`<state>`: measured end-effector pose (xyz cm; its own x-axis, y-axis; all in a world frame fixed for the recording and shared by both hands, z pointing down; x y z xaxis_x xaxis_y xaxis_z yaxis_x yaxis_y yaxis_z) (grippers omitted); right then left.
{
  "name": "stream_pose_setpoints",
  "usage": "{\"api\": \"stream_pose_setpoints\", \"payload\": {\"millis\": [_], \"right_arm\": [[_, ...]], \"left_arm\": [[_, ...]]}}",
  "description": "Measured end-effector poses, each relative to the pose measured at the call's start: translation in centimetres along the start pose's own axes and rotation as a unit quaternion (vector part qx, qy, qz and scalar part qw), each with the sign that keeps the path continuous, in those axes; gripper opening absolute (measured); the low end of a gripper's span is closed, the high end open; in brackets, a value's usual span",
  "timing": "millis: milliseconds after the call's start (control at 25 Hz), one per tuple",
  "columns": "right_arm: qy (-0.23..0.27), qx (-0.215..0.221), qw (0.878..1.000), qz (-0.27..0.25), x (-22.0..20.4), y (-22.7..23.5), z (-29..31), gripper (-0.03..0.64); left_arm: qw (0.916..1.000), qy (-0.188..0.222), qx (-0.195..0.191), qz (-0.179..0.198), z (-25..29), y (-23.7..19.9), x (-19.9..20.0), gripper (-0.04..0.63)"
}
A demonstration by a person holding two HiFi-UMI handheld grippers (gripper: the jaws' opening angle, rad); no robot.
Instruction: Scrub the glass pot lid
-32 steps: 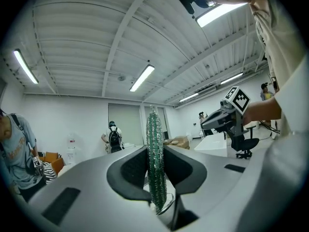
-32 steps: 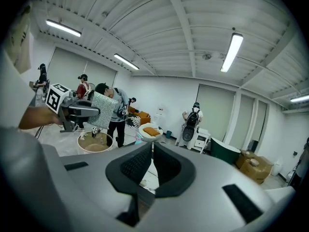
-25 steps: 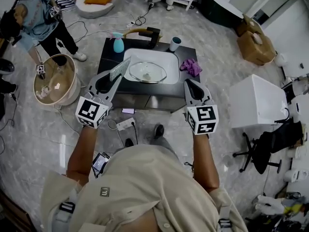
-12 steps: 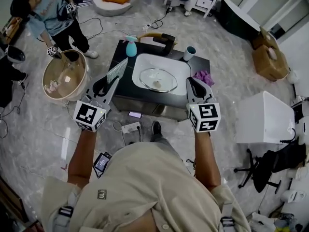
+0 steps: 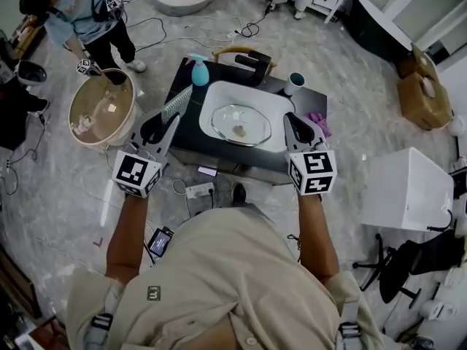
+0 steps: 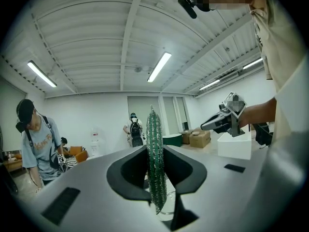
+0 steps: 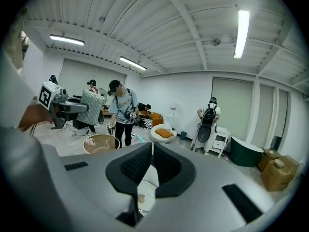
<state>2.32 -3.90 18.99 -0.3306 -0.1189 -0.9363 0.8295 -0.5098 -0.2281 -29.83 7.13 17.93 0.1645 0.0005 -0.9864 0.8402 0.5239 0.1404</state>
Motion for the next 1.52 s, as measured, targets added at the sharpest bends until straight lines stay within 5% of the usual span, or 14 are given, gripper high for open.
{"api": "stream_pose_setpoints", "payload": {"millis": [920,1520], "right_arm": [[-0.05,0.057,0.997,0.017,-6.8,7.7,13.3,0.028],[-0.122,0.061,0.99,0.046,-17.0,8.2,18.4,0.028]], "left_arm": [[0.9939,-0.1,0.033,-0.034,14.6,-3.0,-6.8,0.087],[0.9704,-0.238,-0.002,-0.042,25.1,-4.2,-20.2,0.087]]}}
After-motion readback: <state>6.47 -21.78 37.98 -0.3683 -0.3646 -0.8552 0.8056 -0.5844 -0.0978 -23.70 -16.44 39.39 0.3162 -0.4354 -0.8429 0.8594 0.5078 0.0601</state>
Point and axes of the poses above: the fingertips, and each gripper's own axes: z forward along the fingers, y to its right, x out of its top, the point moved 7 cm from there along -z, backward along the fingers, and after that the axes turned 12 degrees about -x, right-handed, at the moved point
